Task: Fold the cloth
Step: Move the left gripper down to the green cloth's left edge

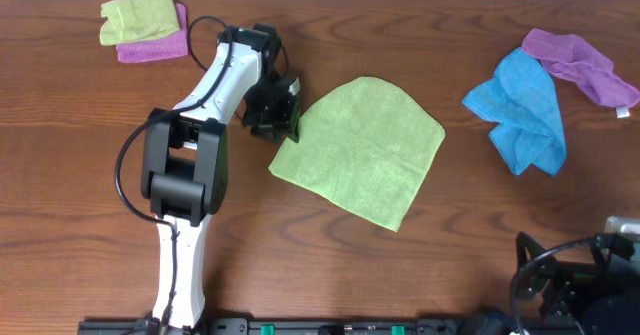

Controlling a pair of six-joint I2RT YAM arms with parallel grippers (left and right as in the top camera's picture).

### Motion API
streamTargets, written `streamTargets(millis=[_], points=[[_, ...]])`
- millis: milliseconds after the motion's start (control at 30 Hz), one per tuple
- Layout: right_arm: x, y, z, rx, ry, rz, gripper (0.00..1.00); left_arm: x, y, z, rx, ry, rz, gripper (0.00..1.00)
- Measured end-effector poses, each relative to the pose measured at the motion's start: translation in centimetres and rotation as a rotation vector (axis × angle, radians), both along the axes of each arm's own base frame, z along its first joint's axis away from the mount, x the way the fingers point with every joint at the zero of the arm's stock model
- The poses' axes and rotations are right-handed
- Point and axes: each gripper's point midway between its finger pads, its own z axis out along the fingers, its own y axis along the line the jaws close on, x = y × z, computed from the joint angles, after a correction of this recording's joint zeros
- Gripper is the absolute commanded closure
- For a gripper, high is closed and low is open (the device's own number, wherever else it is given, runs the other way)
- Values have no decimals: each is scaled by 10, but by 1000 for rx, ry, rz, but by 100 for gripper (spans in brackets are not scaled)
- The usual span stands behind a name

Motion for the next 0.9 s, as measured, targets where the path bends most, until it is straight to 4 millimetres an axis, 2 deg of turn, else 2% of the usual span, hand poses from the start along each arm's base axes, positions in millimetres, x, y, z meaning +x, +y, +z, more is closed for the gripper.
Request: streamTargets(millis=[100, 200, 333, 433, 533, 600, 667, 767, 900], points=[[-1, -2, -2, -10, 8, -1, 1, -8, 6, -7, 28, 26, -1, 64], [-2, -3, -3, -17, 13, -1, 1, -10, 8, -10, 47, 31, -5, 66], [-3, -4, -4, -23, 19, -1, 1, -7, 13, -1, 73, -8, -13, 67], [-4, -5, -5, -30, 24, -3, 1, -2, 16, 28, 80, -94, -15, 67], [-4, -7, -6, -41, 24, -9, 1, 1, 18, 77, 59, -243, -9, 66], [-4, -8, -5, -45, 20, -13, 1, -5, 20, 101, 45, -327, -3, 66], [-3, -9, -5, -51, 17, -15, 1, -20, 24, 112, 47, -371, -3, 63], [-3, -10, -5, -57, 15, -19, 1, -48, 32, 105, 63, -372, 2, 62], [2, -6, -6, -49, 0, -25, 1, -80, 39, 74, 74, -315, 22, 62]])
